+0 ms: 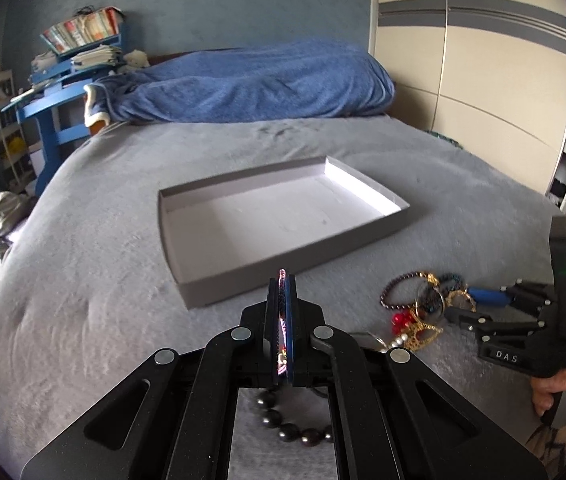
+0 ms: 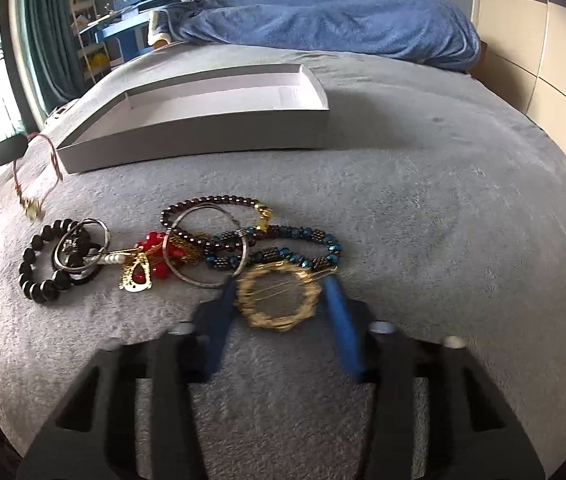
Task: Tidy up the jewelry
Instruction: 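Grasp the pink string bracelet with the left tool while the right tool grasps the gold round brooch, then carry the pink bracelet and gold brooch into the grey tray with both tools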
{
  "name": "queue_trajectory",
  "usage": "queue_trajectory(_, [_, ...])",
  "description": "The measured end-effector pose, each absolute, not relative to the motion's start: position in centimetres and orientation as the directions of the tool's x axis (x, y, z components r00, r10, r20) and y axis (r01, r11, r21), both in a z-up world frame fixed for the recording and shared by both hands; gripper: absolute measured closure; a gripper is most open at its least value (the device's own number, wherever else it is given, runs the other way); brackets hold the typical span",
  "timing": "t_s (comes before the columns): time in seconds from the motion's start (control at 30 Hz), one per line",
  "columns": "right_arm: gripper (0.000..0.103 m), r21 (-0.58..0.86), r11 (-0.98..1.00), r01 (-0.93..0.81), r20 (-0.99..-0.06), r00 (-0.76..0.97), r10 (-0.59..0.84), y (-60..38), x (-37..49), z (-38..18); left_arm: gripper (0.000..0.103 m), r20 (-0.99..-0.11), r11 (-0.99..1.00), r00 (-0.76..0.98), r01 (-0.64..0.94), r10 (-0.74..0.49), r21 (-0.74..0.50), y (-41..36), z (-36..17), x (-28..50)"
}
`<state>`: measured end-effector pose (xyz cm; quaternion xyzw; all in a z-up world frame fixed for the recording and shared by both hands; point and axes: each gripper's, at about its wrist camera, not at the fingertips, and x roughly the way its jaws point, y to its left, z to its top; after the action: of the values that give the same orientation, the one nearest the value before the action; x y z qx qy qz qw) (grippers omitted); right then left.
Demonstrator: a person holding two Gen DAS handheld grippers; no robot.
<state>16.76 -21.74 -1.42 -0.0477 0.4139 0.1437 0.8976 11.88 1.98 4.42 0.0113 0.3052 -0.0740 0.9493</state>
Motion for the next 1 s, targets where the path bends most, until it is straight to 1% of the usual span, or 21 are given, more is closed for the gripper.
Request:
queue_trajectory(0.37, [0.062,0.15,0.947,-0.285,-0.703,0.642,0.305,-23.8,15.5,1.0,0.1,-0.546,0.991,0.828,0.124,-0.128,-0.043,3.3,6.3,12.0])
queue_trajectory(0.63, [0.062,0.13,0.941,-0.312,-0.682,0.661,0.313,-23.3,17.2,2.8,0.1,-0.527,0.992,0.841,0.116,-0.122,-0.044,4.0,7.4,13.3])
queue_trajectory(0.83, [0.062,0.105,0.927,-0.361,-0.67,0.663,0.334,-21.4,21.1,5.1,0.1,-0.524,0.991,0.841,0.118,-0.134,-0.064,4.2,8.2,15.8])
queue_trajectory(1.0, [0.062,0.078,0.913,-0.4,-0.689,0.641,0.339,-18.9,25.4,5.7,0.1,-0.529,0.991,0.838,0.118,-0.134,-0.065,4.2,8.2,18.6])
